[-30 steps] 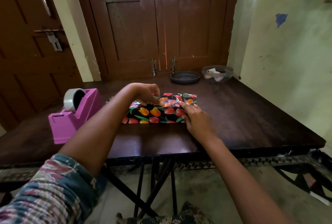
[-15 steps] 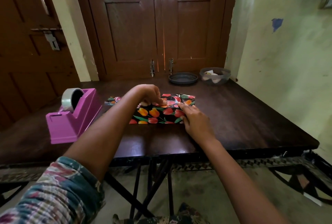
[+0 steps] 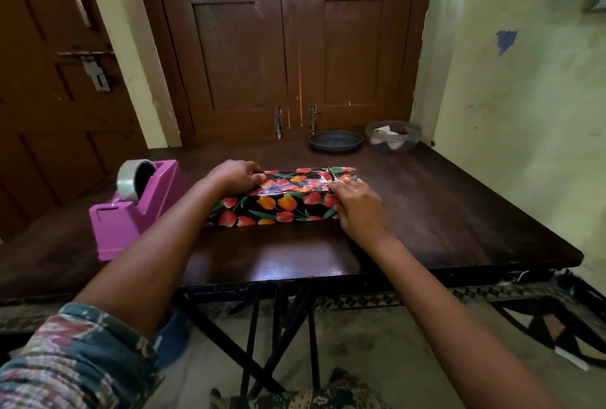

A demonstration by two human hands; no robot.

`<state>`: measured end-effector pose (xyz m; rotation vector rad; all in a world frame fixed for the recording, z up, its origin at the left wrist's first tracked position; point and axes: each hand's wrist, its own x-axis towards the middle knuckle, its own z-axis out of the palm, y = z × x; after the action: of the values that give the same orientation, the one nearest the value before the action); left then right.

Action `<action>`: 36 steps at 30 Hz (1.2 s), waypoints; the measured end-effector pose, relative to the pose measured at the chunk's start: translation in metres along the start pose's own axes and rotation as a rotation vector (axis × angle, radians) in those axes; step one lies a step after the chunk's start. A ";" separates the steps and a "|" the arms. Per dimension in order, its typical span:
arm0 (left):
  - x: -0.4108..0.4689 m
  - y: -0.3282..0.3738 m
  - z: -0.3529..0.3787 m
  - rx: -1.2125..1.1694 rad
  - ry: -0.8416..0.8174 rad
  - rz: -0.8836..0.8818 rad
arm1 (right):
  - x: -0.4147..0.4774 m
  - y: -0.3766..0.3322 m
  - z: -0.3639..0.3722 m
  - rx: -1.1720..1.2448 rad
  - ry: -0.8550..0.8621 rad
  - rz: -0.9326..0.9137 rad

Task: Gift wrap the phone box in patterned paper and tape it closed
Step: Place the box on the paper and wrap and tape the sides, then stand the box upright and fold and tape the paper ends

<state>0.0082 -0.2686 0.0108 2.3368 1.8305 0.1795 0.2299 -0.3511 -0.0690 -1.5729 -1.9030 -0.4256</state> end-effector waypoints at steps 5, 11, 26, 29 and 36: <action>-0.013 0.006 -0.016 0.263 0.033 -0.108 | 0.027 -0.002 -0.008 -0.125 -0.183 0.117; -0.023 -0.005 -0.015 -0.130 -0.149 -0.131 | 0.030 -0.031 -0.006 0.410 -0.030 0.560; -0.034 -0.005 0.005 -1.001 -0.136 -0.010 | 0.052 -0.065 0.000 1.138 -0.223 0.568; -0.038 -0.006 -0.008 -1.181 0.003 0.140 | 0.075 -0.073 -0.019 1.164 -0.123 0.425; -0.046 -0.011 -0.013 -1.203 0.272 0.321 | 0.091 -0.071 -0.044 1.265 -0.083 0.264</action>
<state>-0.0161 -0.3096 0.0219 1.6707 0.8830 1.2647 0.1645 -0.3257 0.0330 -0.8982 -1.4167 0.8317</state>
